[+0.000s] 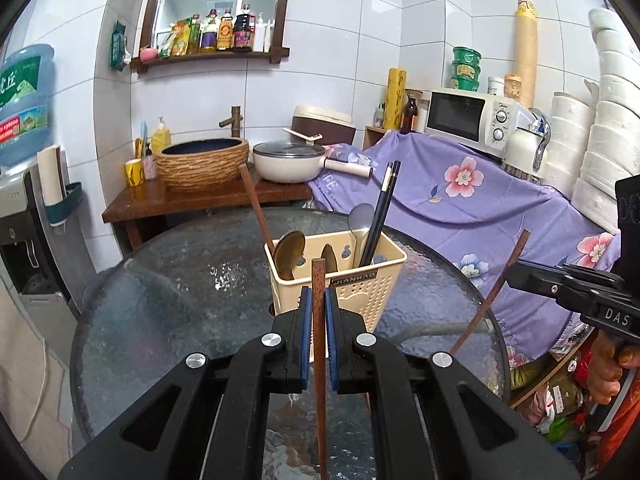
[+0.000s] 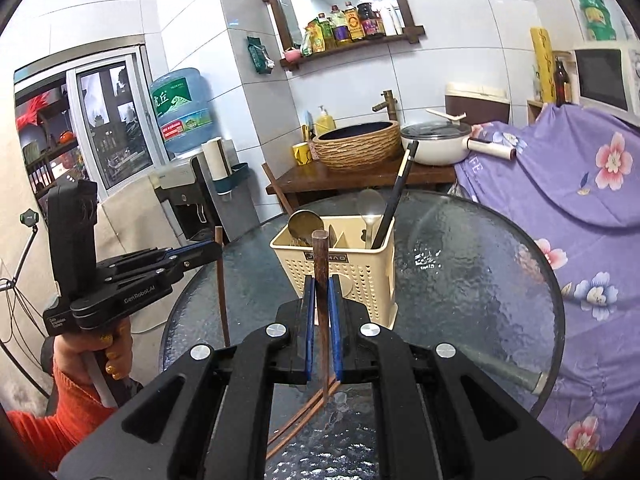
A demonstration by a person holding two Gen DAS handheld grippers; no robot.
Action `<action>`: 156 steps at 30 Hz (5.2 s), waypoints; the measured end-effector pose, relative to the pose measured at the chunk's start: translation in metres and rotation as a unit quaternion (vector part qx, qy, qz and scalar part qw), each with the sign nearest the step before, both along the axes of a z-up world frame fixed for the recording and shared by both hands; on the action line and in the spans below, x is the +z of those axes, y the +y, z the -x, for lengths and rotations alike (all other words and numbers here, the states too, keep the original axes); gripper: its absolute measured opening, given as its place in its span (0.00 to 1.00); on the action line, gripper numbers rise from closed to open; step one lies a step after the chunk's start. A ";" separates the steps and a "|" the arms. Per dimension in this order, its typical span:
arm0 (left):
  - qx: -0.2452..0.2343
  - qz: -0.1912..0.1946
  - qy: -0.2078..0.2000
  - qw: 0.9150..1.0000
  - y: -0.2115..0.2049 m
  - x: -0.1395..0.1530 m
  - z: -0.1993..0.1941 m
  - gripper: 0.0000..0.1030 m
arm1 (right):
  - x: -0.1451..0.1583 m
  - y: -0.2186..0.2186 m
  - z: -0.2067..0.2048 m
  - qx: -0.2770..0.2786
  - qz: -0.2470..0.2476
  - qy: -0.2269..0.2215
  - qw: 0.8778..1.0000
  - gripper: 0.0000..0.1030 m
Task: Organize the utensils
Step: 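Lift brown chopstick with left tool while right tool carries its chopstick over holder, then open left tool over holder while right tool drops its brown chopstick in, then move left tool and right tool down to the remaining brown chopsticks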
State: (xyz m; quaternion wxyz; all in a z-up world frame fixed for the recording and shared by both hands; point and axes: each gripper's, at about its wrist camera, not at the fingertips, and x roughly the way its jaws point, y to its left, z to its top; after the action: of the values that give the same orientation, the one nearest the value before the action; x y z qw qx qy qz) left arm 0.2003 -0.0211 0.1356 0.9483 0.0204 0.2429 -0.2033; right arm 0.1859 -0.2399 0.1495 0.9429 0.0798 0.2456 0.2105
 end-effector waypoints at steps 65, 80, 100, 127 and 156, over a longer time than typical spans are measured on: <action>0.094 0.106 -0.110 0.984 0.038 0.008 -0.112 0.10 | 0.015 0.003 -0.099 -0.065 0.045 -0.052 0.995 0.65; 0.049 0.094 -0.040 0.994 0.030 -0.012 -0.071 0.70 | -0.058 0.039 -0.046 -0.060 0.097 0.022 0.993 0.59; 0.058 -0.019 0.104 0.993 0.024 -0.119 -0.053 0.71 | -0.177 0.083 -0.071 -0.072 0.133 0.198 0.969 0.29; -0.016 -0.054 0.159 0.986 -0.032 -0.148 -0.046 0.68 | -0.177 0.044 -0.126 -0.081 0.105 0.237 0.962 0.13; -0.035 -0.132 0.177 0.975 -0.116 -0.164 -0.082 0.13 | -0.181 -0.002 -0.157 -0.080 0.120 0.247 0.958 0.10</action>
State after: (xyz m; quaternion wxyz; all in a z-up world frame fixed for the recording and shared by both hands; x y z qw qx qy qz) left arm 0.2827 -0.1367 -0.0285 0.8717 0.1172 0.4305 -0.2029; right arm 0.3433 -0.2419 -0.0319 0.8691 0.0349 0.4874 0.0771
